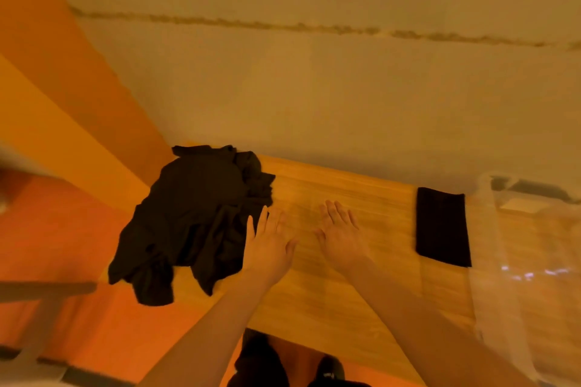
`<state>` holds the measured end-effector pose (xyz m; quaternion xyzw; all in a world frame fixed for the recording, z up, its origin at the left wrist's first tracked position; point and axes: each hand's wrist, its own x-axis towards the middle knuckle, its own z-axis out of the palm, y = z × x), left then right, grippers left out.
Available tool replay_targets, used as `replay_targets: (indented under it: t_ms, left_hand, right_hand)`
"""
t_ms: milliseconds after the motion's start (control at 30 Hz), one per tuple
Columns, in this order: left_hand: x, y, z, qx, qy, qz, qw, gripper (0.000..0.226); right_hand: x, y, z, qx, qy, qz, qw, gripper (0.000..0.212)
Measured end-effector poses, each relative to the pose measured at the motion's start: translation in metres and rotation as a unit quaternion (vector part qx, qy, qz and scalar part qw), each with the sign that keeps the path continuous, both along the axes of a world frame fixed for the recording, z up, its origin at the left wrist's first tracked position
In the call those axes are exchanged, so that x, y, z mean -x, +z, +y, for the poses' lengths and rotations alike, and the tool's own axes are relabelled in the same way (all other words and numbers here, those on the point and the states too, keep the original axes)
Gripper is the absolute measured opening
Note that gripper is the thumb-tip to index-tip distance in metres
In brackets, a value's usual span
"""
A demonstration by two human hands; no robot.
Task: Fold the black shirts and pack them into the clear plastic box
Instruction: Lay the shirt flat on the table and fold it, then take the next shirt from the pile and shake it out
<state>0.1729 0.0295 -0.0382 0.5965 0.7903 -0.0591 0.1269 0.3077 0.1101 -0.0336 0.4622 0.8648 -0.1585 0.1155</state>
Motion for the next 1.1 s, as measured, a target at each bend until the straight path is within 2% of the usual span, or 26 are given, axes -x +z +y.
replay_targets:
  t_ms: [267, 433, 567, 633, 767, 867, 967, 1100]
  left_hand:
    - [0.091, 0.000, -0.008, -0.016, 0.019, 0.031, 0.999, 0.063]
    - [0.156, -0.011, -0.018, -0.060, 0.042, 0.066, 0.995, 0.063]
    - [0.196, -0.023, -0.025, -0.029, 0.035, 0.035, 0.998, 0.070]
    - [0.211, -0.028, -0.029, -0.004, 0.011, 0.001, 1.000, 0.078]
    - [0.227, -0.038, -0.040, 0.013, -0.056, -0.019, 0.998, 0.089]
    - [0.230, -0.040, -0.042, 0.002, -0.056, -0.041, 0.998, 0.088]
    - [0.232, -0.031, -0.039, -0.024, -0.041, -0.079, 0.996, 0.082]
    - [0.229, -0.014, -0.033, -0.089, -0.021, -0.166, 0.982, 0.059]
  right_hand:
    - [0.082, 0.007, 0.003, 0.009, 0.025, -0.024, 0.999, 0.059]
    - [0.148, 0.005, 0.004, 0.005, 0.032, -0.013, 0.999, 0.064]
    - [0.190, 0.001, 0.005, 0.025, 0.026, 0.018, 0.999, 0.068]
    - [0.206, -0.005, 0.008, 0.046, -0.013, 0.049, 0.998, 0.072]
    - [0.220, -0.022, 0.012, 0.120, -0.198, 0.135, 0.963, 0.080]
    - [0.221, -0.031, 0.006, 0.116, -0.240, 0.168, 0.949, 0.052]
    - [0.220, -0.029, 0.003, 0.113, -0.301, 0.243, 0.915, 0.019]
    - [0.217, -0.009, 0.007, 0.129, -0.318, 0.319, 0.884, 0.009]
